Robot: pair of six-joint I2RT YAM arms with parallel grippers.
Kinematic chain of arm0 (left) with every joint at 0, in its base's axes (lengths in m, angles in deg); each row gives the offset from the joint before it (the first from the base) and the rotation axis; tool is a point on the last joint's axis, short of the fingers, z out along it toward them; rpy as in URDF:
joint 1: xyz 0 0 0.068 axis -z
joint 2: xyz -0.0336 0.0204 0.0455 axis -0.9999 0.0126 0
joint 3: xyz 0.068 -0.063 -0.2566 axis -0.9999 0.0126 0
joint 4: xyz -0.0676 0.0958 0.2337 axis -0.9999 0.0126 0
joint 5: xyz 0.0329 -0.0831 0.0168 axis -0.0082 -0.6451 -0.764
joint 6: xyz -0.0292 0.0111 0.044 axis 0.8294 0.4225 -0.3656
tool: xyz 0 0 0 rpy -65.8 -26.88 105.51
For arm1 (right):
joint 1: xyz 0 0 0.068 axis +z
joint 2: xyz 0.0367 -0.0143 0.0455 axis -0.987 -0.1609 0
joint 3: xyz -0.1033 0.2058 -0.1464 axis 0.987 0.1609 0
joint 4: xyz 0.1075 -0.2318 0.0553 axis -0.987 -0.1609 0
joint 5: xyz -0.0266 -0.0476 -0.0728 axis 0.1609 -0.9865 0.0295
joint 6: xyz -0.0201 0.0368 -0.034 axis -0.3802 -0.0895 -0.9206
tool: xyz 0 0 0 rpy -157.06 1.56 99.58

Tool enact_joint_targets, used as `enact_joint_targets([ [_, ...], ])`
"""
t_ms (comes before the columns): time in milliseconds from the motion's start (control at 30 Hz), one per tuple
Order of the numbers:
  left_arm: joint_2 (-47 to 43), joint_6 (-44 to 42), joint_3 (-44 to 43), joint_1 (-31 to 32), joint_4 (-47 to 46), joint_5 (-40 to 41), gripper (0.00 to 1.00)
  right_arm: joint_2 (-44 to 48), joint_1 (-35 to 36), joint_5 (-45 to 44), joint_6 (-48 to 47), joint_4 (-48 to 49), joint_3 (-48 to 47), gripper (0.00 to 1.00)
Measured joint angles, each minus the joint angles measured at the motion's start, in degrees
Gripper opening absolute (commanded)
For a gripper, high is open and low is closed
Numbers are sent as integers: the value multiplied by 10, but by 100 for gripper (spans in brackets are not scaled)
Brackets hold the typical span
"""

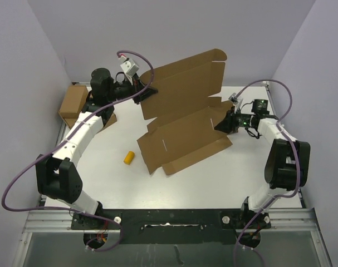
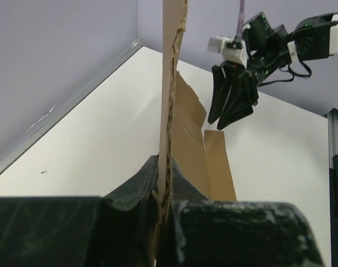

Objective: Fold the paper box

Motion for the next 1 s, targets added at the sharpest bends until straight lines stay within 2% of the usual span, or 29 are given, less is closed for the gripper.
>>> enact_joint_targets([
  [167,0,0,17,-6,-23,-27,0,80,-45,23,-81,-46,-4,43],
  [267,0,3,28,-11,-39,-43,0,125,-75,38,-120,-63,-5,51],
  [367,-1,7,43,-15,-58,-59,0,159,-93,46,-143,-72,-8,64],
  [567,-2,15,60,-21,-87,-84,0,186,-95,45,-183,-72,-21,99],
  [833,-16,20,74,-23,-113,-102,0,181,-94,66,-286,-110,-45,99],
  [1000,-19,20,78,-23,-120,-110,0,101,-110,123,-397,-234,-173,84],
])
